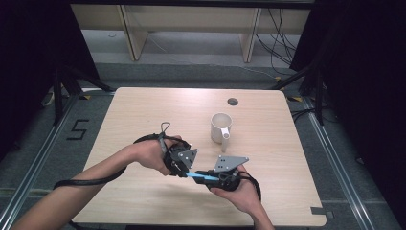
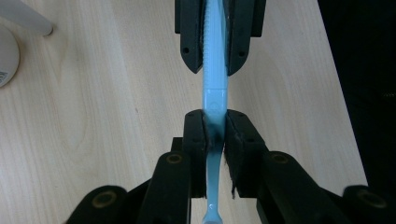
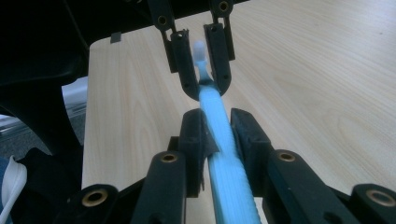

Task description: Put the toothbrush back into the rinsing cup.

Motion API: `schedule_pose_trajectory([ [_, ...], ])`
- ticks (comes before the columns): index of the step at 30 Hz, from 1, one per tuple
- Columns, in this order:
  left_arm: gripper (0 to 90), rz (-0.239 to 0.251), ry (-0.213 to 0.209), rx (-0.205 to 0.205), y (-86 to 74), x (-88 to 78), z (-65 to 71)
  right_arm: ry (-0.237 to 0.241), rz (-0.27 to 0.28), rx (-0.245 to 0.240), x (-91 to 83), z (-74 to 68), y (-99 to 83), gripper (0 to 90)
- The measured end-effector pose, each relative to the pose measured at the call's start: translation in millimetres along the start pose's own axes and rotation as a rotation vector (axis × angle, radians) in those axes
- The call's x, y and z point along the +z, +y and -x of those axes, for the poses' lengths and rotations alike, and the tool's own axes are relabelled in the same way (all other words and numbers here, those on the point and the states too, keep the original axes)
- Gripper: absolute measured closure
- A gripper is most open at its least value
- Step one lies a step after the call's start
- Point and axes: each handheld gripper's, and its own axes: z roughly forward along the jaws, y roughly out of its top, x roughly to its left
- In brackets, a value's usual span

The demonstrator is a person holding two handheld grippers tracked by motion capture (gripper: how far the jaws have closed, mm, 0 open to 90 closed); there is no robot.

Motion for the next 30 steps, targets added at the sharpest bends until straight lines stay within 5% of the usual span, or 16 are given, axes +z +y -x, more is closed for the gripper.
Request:
schedule_pose_trajectory([
  [7,78.2,0.007,-0.008,-0.001,1.0,0.0,1.0,0.011,0.002,0.03,-2.0,-0.3,-1.6,77.7],
  [12,78.1,0.007,-0.005,0.008,2.1,-0.5,1.2,0.025,0.016,0.002,-3.3,2.1,-2.1,78.7],
  [21,76.0,0.052,0.029,-0.026,0.5,-0.6,1.8,0.011,0.016,0.013,-8.2,2.1,-2.7,78.9],
  [30,60.3,0.238,0.166,-0.121,-10.7,-18.6,12.7,-0.066,0.026,0.047,-17.3,8.8,-7.5,78.9],
])
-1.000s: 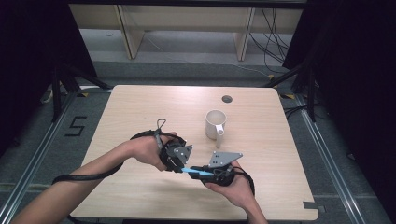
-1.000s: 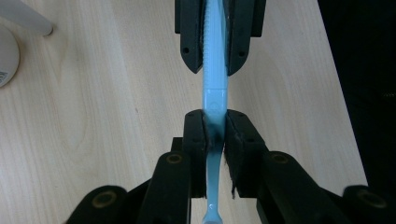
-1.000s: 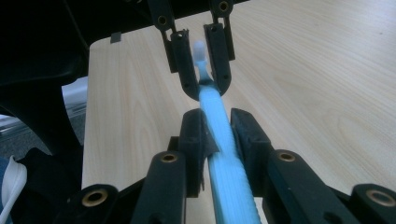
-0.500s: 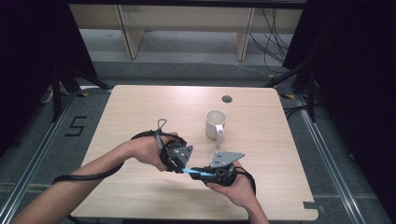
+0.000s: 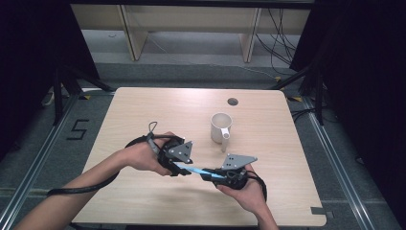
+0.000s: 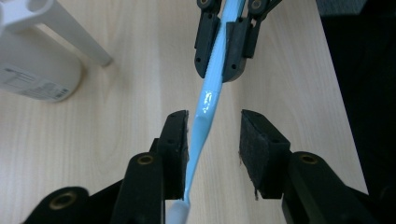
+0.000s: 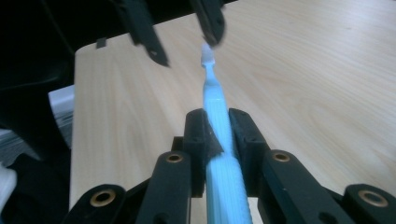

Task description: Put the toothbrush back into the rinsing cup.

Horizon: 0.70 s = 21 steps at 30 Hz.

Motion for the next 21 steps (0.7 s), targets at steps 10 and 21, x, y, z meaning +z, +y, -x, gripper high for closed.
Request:
schedule_pose_trajectory([
  [10,50.9,0.244,0.102,-0.146,-36.4,1.0,19.5,-0.172,0.178,0.028,-19.7,10.7,1.7,78.8],
  [21,37.3,0.536,0.148,-0.467,-60.3,15.9,16.1,-0.227,0.298,0.089,-30.7,9.5,7.3,78.8],
])
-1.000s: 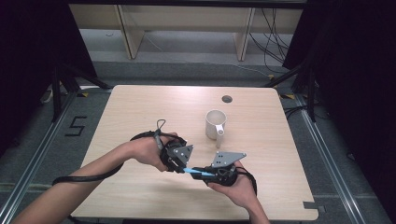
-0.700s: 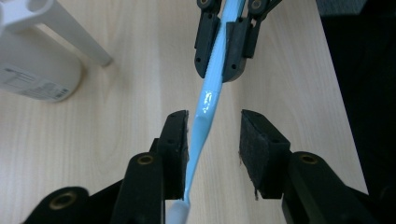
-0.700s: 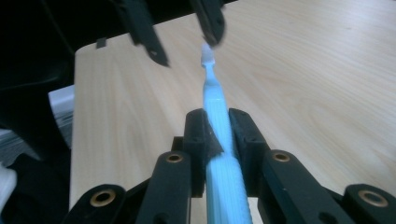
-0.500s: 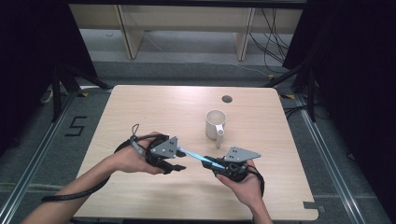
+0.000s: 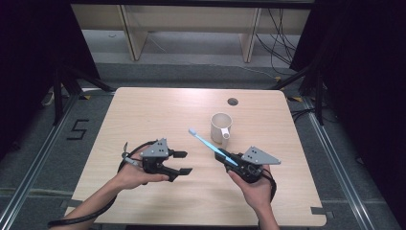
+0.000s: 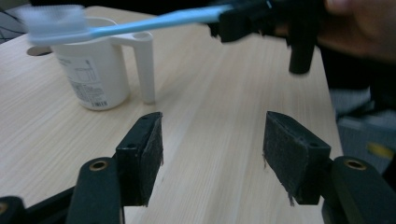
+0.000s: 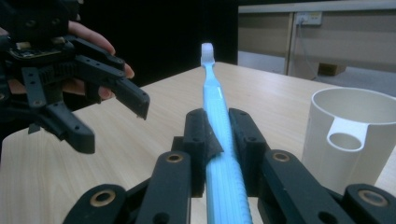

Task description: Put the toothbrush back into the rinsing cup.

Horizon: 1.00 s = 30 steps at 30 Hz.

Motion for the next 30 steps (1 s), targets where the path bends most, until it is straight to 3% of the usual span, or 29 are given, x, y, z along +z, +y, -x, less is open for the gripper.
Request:
schedule_pose_trajectory([
  [1,36.7,0.018,0.0,-0.028,-0.2,0.0,-1.8,-0.024,-0.004,-0.018,-2.1,0.5,1.6,78.8],
  [2,36.5,0.052,-0.012,-0.064,-0.6,0.9,-4.4,-0.009,-0.003,-0.01,-2.1,0.3,2.2,78.8],
  [3,36.5,0.064,0.005,-0.092,0.0,0.0,-5.7,-0.004,0.019,-0.014,-1.8,0.4,2.9,78.8],
  [5,36.5,0.11,0.013,-0.124,1.6,0.5,-8.8,-0.004,0.017,0.012,-2.6,-1.3,4.2,78.8],
  [6,36.5,0.121,0.033,-0.138,3.9,-0.5,-9.5,-0.015,0.031,-0.024,-2.2,0.3,5.3,78.8],
  [8,36.4,0.148,0.035,-0.152,7.1,-0.1,-11.0,-0.002,0.037,-0.004,-1.7,-0.9,6.6,78.8],
  [9,36.0,0.149,0.041,-0.154,8.9,-0.5,-11.3,-0.016,0.044,-0.03,-2.1,0.1,7.6,78.8],
  [16,36.4,0.215,0.041,-0.199,19.8,3.5,-19.7,-0.016,0.076,-0.042,-0.1,-4.9,13.0,78.8],
  [18,36.5,0.215,0.042,-0.212,20.1,5.4,-20.8,-0.013,0.09,-0.051,-0.4,-5.6,14.8,78.8],
  [19,36.5,0.216,0.038,-0.214,20.0,6.4,-21.5,-0.019,0.051,-0.046,-2.8,-6.6,16.2,78.8],
  [23,36.4,0.205,0.025,-0.224,19.5,13.0,-20.7,0.004,0.068,-0.064,1.1,-6.7,16.7,78.8],
  [26,36.4,0.215,0.006,-0.238,20.7,16.6,-19.8,0.007,0.065,-0.048,2.9,-9.5,15.9,78.8],
  [27,36.4,0.22,0.003,-0.243,21.2,17.3,-19.3,0.005,0.055,-0.074,2.1,-8.2,16.7,78.8],
  [30,36.4,0.225,-0.006,-0.246,23.9,19.0,-18.1,0.011,0.081,-0.094,4.1,-7.5,16.7,78.8],
])
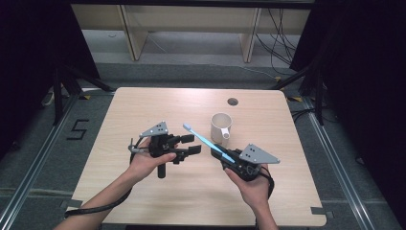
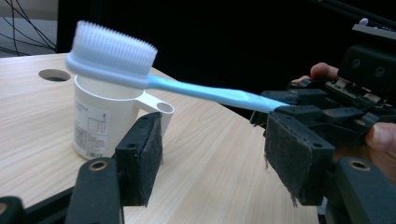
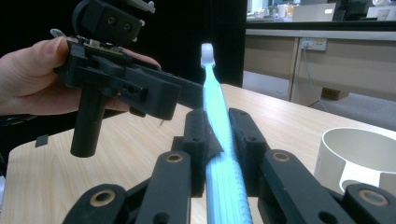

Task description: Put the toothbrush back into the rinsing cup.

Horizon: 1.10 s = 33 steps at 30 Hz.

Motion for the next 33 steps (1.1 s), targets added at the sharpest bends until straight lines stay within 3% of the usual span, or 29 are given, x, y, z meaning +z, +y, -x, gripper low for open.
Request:
schedule_pose_trajectory([
  [1,36.4,0.003,-0.002,0.005,0.6,0.5,0.4,0.021,-0.018,0.043,-0.2,-2.3,-0.2,78.8],
  [2,36.3,0.003,0.001,0.012,1.5,0.7,1.2,0.008,-0.019,0.017,-0.9,-1.7,0.4,78.8],
  [6,36.4,0.013,-0.002,0.011,3.2,1.3,2.8,0.001,-0.028,0.022,-2.5,-2.3,0.9,78.7],
  [8,36.5,0.014,-0.003,0.01,3.6,1.6,3.2,-0.001,-0.017,0.001,-2.3,-1.2,1.3,78.7],
  [9,36.5,0.014,-0.004,0.009,3.7,1.8,3.3,0.003,-0.028,0.027,-2.8,-2.8,1.3,78.8],
  [11,36.5,0.015,-0.005,0.007,4.0,1.9,3.6,0.006,-0.025,0.026,-2.5,-2.5,1.1,78.7],
  [15,36.7,0.02,-0.007,0.006,5.1,1.8,3.5,-0.009,-0.005,-0.016,-1.8,-0.1,1.2,78.7],
  [21,37.0,0.04,-0.011,-0.014,7.9,1.6,3.7,0.003,0.003,-0.011,-0.9,-1.1,0.9,78.7],
  [23,37.2,0.043,-0.012,-0.019,8.3,2.1,3.5,-0.005,-0.03,0.007,-2.9,-3.3,1.3,78.8],
  [27,38.7,0.05,-0.013,-0.039,8.6,3.5,3.6,0.0,-0.029,0.012,-2.7,-4.2,1.6,78.7],
  [33,46.7,0.061,-0.008,-0.078,9.1,6.6,3.7,0.002,-0.011,0.018,-1.0,-5.3,0.5,78.7],
])
